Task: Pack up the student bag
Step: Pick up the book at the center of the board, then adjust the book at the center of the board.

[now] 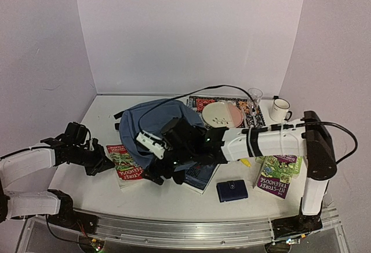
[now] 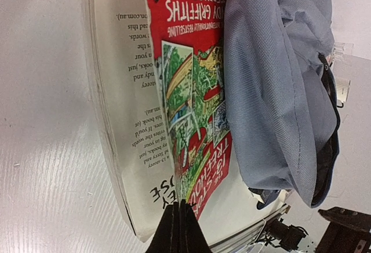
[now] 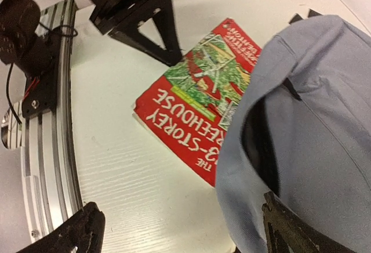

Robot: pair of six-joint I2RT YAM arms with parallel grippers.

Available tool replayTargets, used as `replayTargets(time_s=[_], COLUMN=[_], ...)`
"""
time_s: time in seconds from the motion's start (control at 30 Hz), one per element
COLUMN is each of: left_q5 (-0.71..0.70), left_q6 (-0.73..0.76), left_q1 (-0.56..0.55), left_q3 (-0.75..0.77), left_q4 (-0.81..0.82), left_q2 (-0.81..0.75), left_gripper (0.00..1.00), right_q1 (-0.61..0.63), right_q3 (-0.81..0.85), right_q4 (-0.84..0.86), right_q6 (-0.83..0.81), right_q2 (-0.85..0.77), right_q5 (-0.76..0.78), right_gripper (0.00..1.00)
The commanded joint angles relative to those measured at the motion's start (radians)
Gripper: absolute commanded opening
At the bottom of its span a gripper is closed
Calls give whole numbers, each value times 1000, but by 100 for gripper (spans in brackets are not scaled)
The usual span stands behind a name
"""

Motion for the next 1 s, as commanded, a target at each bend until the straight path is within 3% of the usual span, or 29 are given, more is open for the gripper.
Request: replayTargets(time_s=[0.0, 0.4, 0.7, 0.97], left_q5=[27, 18, -158, -232], left_q6=[-1, 16, 34, 175], left_q1=[-1, -2, -2, -4], left_q3=[39, 29, 29, 159], left_q4=[-15, -18, -22, 3], left_q2=[-6, -11, 51, 310], left_gripper=[0, 1, 58, 69], right_q1=[59, 105, 104, 92], right_q3=[112, 231, 85, -34], right_q4=[8, 49, 48, 35], right_q6=[-187, -277, -135, -32], right_q2=[105, 284, 191, 140], right_q5=[80, 190, 139, 62], right_gripper=[95, 89, 90, 87])
